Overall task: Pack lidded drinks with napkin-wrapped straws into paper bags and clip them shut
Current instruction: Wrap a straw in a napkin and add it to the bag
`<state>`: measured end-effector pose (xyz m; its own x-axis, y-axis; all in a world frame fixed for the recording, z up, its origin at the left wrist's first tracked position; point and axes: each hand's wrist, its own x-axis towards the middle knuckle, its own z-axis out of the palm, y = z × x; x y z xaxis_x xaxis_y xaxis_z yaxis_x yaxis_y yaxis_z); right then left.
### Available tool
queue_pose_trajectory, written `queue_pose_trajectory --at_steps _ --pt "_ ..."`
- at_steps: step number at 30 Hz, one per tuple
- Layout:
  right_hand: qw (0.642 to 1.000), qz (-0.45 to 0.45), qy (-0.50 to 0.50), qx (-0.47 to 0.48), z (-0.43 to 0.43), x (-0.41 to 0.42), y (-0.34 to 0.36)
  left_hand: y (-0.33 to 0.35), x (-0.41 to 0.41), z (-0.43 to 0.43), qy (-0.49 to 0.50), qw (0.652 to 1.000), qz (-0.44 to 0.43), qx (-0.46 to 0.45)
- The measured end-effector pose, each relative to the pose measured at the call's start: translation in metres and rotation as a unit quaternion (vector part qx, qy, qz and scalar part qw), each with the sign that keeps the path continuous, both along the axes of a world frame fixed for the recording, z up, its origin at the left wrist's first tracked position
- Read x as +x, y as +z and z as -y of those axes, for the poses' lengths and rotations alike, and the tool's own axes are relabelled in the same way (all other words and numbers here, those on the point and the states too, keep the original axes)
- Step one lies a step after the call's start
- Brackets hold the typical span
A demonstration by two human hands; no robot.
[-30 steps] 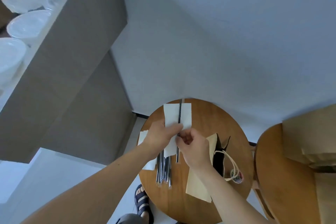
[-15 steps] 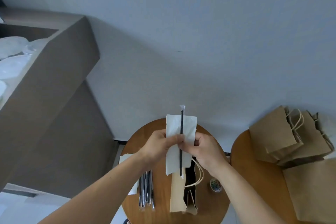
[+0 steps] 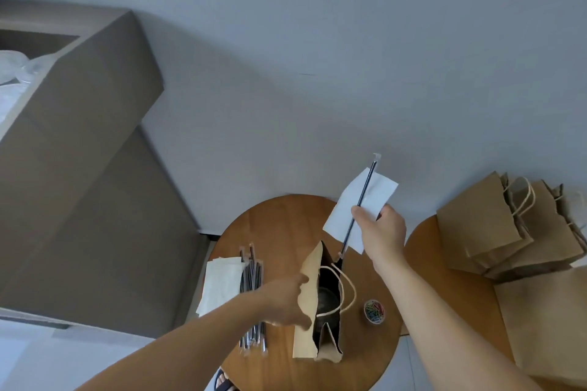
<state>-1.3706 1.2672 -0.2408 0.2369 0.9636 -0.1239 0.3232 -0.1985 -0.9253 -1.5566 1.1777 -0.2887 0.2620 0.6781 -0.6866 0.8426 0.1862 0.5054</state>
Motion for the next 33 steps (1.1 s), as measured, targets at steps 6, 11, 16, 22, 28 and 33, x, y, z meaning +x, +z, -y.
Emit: queue_pose_trajectory --at_steps 6,11,16,22,28,33 --pt "0.999 0.008 -0.014 -0.042 -0.016 -0.03 -0.032 -0.016 0.039 0.004 0.017 0.989 -0.131 0.062" --pt "0.986 0.097 0.059 -0.119 -0.004 -0.053 -0.053 -0.021 0.035 0.01 0.128 0.989 -0.071 0.013" --pt "0.948 0.205 0.121 -0.21 0.009 -0.062 -0.055 -0.033 0.026 0.019 0.216 0.975 0.008 -0.04" --pt "0.9 0.327 0.223 -0.181 0.025 -0.024 -0.057 -0.04 0.015 0.02 0.323 0.943 0.046 -0.069" --pt "0.868 0.334 0.305 -0.205 0.062 -0.014 -0.092 -0.041 0.023 0.019 0.276 0.956 0.083 -0.047" --pt "0.855 0.301 0.304 -0.293 0.067 -0.015 -0.129 -0.039 0.015 0.025 0.241 0.97 0.032 0.011"
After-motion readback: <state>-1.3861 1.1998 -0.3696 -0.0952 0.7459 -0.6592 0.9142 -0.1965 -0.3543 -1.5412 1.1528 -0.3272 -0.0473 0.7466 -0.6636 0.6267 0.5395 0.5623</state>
